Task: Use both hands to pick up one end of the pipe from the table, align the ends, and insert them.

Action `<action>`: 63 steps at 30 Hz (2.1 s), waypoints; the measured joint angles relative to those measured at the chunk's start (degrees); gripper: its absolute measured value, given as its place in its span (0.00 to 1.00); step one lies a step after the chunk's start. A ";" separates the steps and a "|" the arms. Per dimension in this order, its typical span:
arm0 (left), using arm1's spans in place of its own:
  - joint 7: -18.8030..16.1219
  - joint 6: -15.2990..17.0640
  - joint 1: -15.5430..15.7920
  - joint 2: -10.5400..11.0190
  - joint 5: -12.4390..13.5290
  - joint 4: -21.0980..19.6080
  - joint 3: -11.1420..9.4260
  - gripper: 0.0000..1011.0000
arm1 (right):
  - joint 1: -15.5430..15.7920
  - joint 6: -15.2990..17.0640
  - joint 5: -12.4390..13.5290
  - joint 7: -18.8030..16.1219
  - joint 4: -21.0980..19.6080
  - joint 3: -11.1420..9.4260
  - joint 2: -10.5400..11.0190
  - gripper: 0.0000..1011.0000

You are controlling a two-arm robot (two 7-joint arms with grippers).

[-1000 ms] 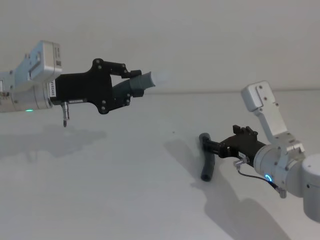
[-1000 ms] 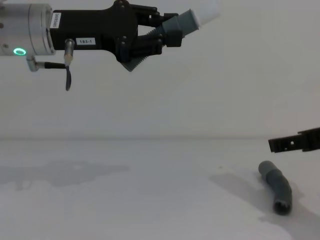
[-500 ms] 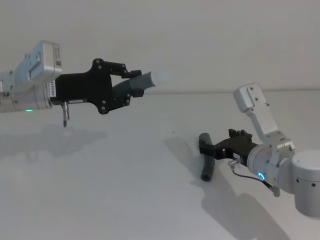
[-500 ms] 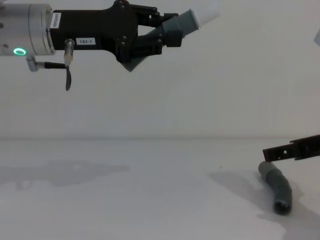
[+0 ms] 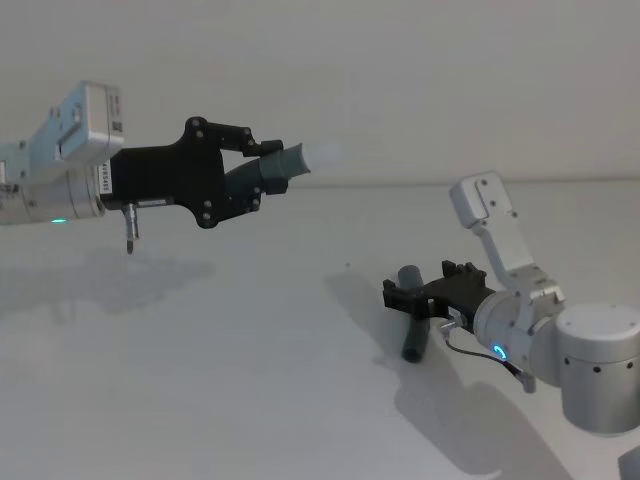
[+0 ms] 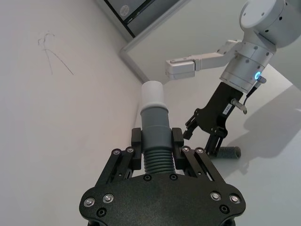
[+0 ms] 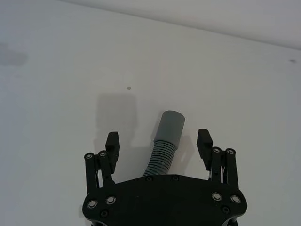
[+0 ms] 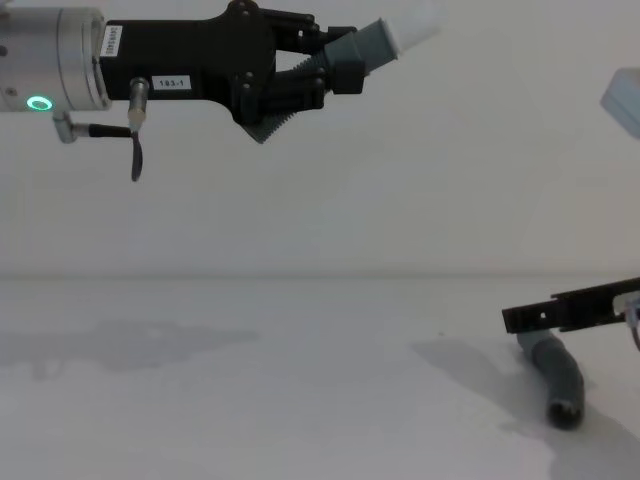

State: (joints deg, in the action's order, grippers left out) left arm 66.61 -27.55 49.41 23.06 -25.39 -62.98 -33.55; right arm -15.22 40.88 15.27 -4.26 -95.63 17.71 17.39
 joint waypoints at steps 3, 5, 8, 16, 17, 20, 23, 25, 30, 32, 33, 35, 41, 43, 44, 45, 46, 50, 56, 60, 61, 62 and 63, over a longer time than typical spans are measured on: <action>0.00 0.00 0.00 0.00 0.00 0.00 0.00 0.34 | -0.23 -0.41 -0.31 0.06 0.91 0.23 -0.41 0.99; 0.00 0.00 0.00 0.00 0.00 0.00 0.00 0.34 | -0.32 -0.66 -0.47 0.09 1.29 0.34 -0.57 0.99; 0.00 0.00 0.00 0.00 0.00 0.00 -0.01 0.34 | -0.49 -1.03 -0.81 0.11 2.03 0.56 -0.83 0.99; 0.00 0.00 0.00 0.00 0.00 0.00 0.00 0.34 | -0.77 -1.94 -1.67 0.23 3.70 0.99 -1.30 0.99; 0.00 0.00 0.00 0.00 0.00 0.00 0.00 0.34 | -0.83 -2.09 -1.84 0.26 3.95 1.04 -1.39 0.99; 0.00 0.00 0.00 0.00 0.00 0.00 0.00 0.33 | -0.90 -2.37 -2.16 0.32 4.46 1.15 -1.54 0.99; 0.00 0.00 0.00 0.00 0.00 0.00 0.00 0.34 | -0.96 -2.53 -2.39 0.36 4.95 1.22 -1.68 0.99; 0.00 0.00 0.00 0.00 0.00 0.00 0.00 0.34 | -1.02 -2.68 -2.58 0.38 5.37 1.24 -1.81 0.99; 0.00 0.00 0.00 0.00 0.00 0.00 0.00 0.34 | -1.02 -3.01 -2.82 0.41 6.20 1.15 -2.09 0.99; 0.00 0.00 0.00 0.00 0.00 0.00 0.00 0.34 | -1.00 -3.16 -2.85 0.41 6.52 0.99 -2.23 0.99; 0.00 0.00 0.00 0.00 0.00 0.00 0.00 0.34 | -0.98 -3.22 -2.86 0.41 6.58 0.95 -2.26 0.99; 0.00 0.00 0.00 0.00 0.00 0.00 0.00 0.34 | -0.92 -3.36 -2.86 0.40 6.77 0.83 -2.39 0.99; 0.00 0.00 0.00 0.00 0.00 0.00 0.00 0.33 | -0.78 -3.78 -2.90 0.34 7.31 0.49 -2.72 0.99; 0.00 0.00 0.00 0.00 0.00 0.00 0.00 0.34 | -0.73 -3.86 -2.90 0.30 7.46 0.38 -2.81 0.99; 0.00 0.00 0.00 0.00 0.00 0.00 0.00 0.34 | -0.71 -3.88 -2.90 0.28 7.50 0.36 -2.84 0.99; 0.00 0.00 0.00 0.00 0.00 0.00 0.00 0.34 | -0.69 -3.94 -2.90 0.25 7.56 0.32 -2.88 0.99; 0.00 0.00 0.00 0.00 0.00 0.00 0.00 0.34 | -0.68 -3.99 -2.90 0.24 7.61 0.30 -2.90 0.99; 0.00 0.00 0.00 0.00 0.00 0.00 -0.01 0.34 | -0.64 -4.13 -2.90 0.20 7.74 0.20 -3.00 0.93; 0.00 0.00 0.00 0.00 0.00 0.00 0.00 0.34 | -0.61 -4.27 -2.90 0.16 7.90 0.09 -3.09 0.79; 0.00 0.00 0.00 0.00 0.00 0.00 0.00 0.34 | -0.59 -4.31 -2.90 0.14 7.96 0.05 -3.13 0.64; 0.00 0.00 0.00 0.00 0.00 0.00 0.00 0.34 | -0.59 -4.31 -2.90 0.13 7.96 0.03 -3.13 0.63; 0.00 0.00 0.00 0.00 0.00 0.00 0.00 0.33 | -0.58 -4.32 -2.90 0.13 7.97 0.02 -3.14 0.58; 0.00 0.00 0.00 0.00 0.00 0.00 0.00 0.34 | -0.58 -4.33 -2.90 0.13 7.98 0.01 -3.14 0.56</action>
State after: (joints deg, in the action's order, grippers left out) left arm 66.61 -27.55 49.41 23.06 -25.38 -62.98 -33.55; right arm -15.80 36.54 12.37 -4.13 -87.65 17.73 14.24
